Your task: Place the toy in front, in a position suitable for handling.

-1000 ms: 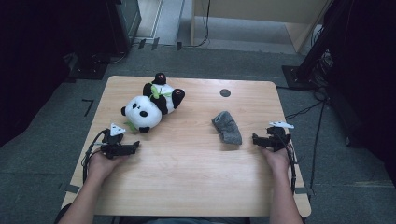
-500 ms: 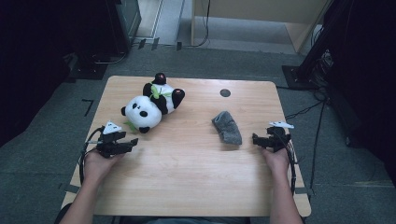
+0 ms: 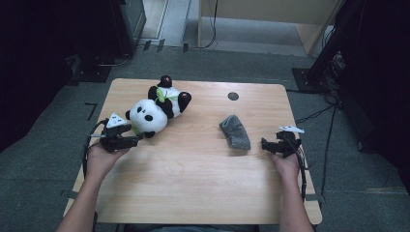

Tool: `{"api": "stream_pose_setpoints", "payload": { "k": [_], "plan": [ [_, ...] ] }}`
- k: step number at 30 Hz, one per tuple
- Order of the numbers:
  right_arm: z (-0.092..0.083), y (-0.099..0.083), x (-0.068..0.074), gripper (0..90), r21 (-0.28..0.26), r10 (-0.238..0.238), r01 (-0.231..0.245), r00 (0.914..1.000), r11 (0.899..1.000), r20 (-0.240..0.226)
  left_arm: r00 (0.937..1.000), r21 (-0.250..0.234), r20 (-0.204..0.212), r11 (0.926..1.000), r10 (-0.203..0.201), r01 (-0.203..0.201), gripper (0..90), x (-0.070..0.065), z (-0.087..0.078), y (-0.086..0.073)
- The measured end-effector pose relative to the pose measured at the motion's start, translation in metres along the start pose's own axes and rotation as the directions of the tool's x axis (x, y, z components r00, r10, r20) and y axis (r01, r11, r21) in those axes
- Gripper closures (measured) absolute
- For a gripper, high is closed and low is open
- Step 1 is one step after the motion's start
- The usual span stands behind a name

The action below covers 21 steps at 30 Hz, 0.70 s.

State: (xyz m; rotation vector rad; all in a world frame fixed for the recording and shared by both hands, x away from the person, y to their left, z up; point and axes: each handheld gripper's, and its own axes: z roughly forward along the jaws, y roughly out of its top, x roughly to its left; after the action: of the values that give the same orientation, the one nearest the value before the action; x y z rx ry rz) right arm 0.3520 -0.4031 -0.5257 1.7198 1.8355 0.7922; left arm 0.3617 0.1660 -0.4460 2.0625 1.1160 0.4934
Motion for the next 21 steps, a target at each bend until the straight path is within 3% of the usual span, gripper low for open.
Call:
{"api": "stream_pose_setpoints", "payload": {
  "k": [4,7,10,11,18,21],
  "plan": [
    [0.000,0.000,0.000,0.0,0.000,0.000,0.000,1.0000,1.000,0.000,0.9988,-0.014,0.033,0.9993,-0.036,0.036,35.5,0.006,0.000,0.016],
    [0.000,0.000,0.000,0.0,0.000,0.000,0.000,1.0000,1.000,0.000,0.9997,-0.005,0.026,1.0000,-0.002,0.002,34.1,0.002,0.003,0.036],
    [0.000,0.000,0.000,0.0,-0.001,0.000,0.000,1.0000,1.000,0.000,0.9997,-0.012,0.025,0.9999,0.009,-0.008,33.8,0.000,0.005,0.045],
    [0.000,0.000,0.000,0.0,0.000,0.000,0.000,1.0000,1.000,0.000,0.9995,-0.019,0.030,0.9998,0.010,-0.010,33.6,-0.001,0.008,0.054],
    [0.000,0.000,0.000,0.0,0.000,0.000,0.000,1.0000,1.000,0.000,0.9995,-0.022,0.028,0.9996,0.016,-0.015,32.0,-0.002,0.020,0.074],
    [0.000,0.000,0.000,0.0,0.000,0.000,0.000,1.0000,1.000,0.000,0.9988,-0.031,0.049,0.9995,-0.003,0.005,31.7,-0.004,0.027,0.084]
  ]
}}
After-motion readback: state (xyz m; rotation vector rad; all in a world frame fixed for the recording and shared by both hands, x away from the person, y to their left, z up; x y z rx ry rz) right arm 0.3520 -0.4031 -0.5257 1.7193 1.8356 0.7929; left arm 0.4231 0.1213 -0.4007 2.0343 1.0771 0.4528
